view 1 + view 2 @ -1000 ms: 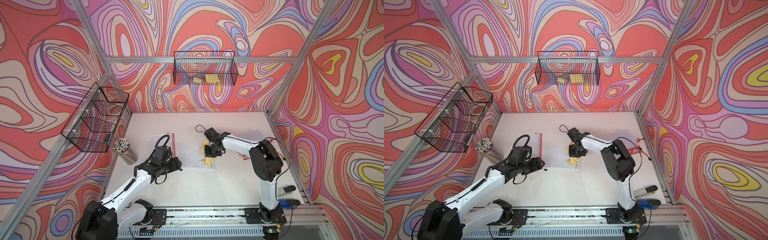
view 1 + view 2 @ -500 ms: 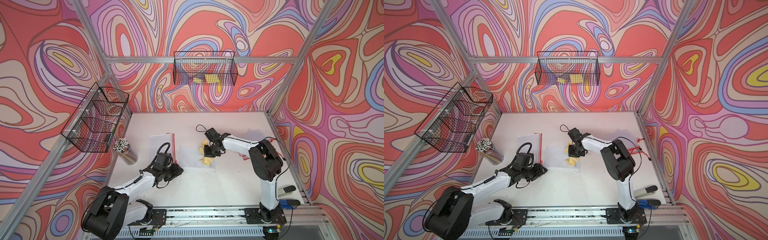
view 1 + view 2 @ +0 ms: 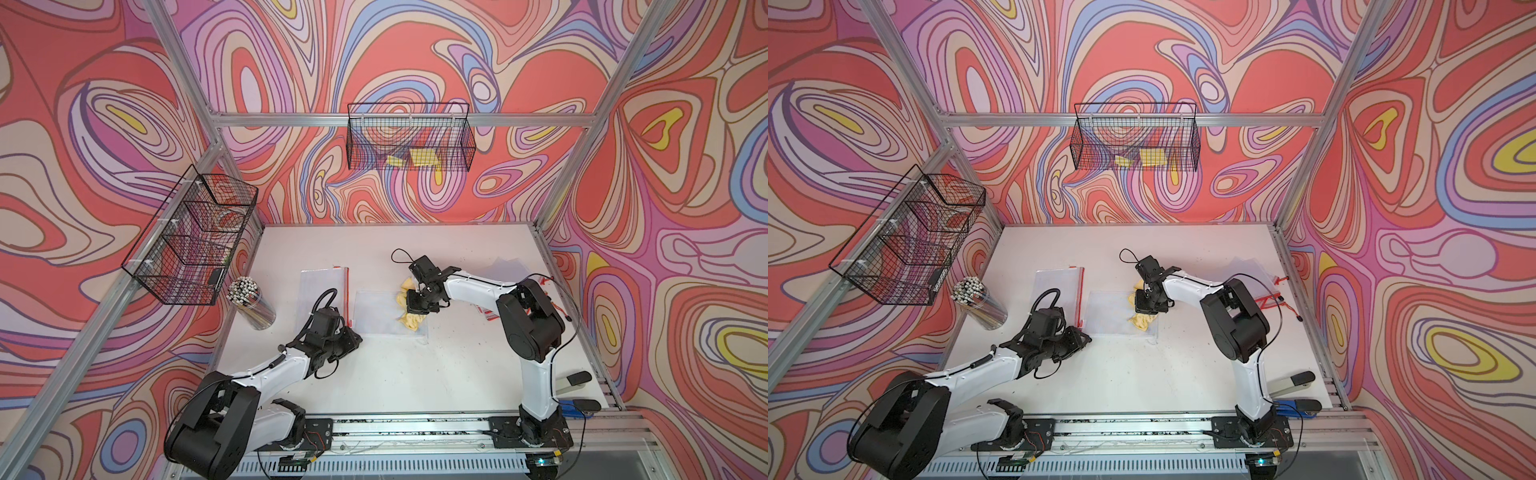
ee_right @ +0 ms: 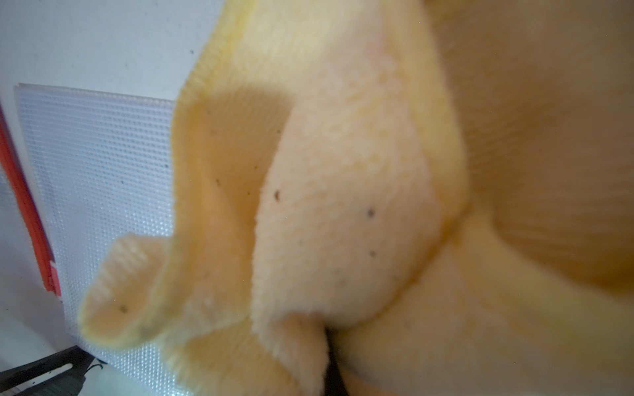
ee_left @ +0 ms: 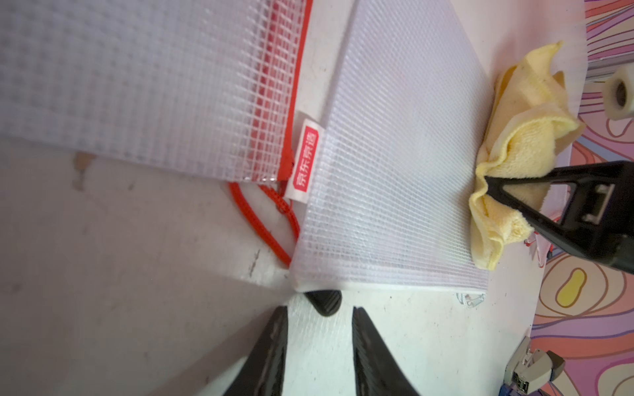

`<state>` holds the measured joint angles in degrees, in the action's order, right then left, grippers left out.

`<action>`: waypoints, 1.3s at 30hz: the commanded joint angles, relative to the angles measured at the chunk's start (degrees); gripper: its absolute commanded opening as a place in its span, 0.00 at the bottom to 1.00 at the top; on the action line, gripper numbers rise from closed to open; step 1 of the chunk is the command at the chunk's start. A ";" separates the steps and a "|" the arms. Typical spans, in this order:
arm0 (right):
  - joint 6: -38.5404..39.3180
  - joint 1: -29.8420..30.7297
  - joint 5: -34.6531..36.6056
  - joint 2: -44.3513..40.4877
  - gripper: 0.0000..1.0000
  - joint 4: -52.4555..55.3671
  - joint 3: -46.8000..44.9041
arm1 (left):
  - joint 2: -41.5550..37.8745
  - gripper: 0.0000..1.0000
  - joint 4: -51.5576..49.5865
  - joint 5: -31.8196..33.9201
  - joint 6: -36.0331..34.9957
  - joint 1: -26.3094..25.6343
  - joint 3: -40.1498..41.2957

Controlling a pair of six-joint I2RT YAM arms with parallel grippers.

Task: Wipe the document bag
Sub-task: Pick up the document bag from the center of the board.

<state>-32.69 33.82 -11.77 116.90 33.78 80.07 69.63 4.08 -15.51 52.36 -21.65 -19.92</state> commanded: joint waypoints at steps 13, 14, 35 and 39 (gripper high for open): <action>-0.65 1.16 0.20 5.76 0.00 2.43 -2.77 | 3.17 0.40 9.79 1.51 0.58 0.39 -0.43; -0.71 1.16 0.25 5.74 0.00 2.43 -2.77 | 3.68 0.40 10.22 1.28 0.70 0.40 -0.45; -0.63 1.69 -0.45 6.85 0.00 2.08 -2.99 | 1.83 0.79 8.71 0.11 2.51 0.49 2.66; -0.54 1.76 -0.54 7.19 0.00 2.33 -2.72 | 2.30 0.78 12.41 -0.82 4.57 0.47 4.43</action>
<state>-33.30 34.22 -13.54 117.78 31.05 80.18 71.22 16.38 -15.33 54.35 -21.37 -18.02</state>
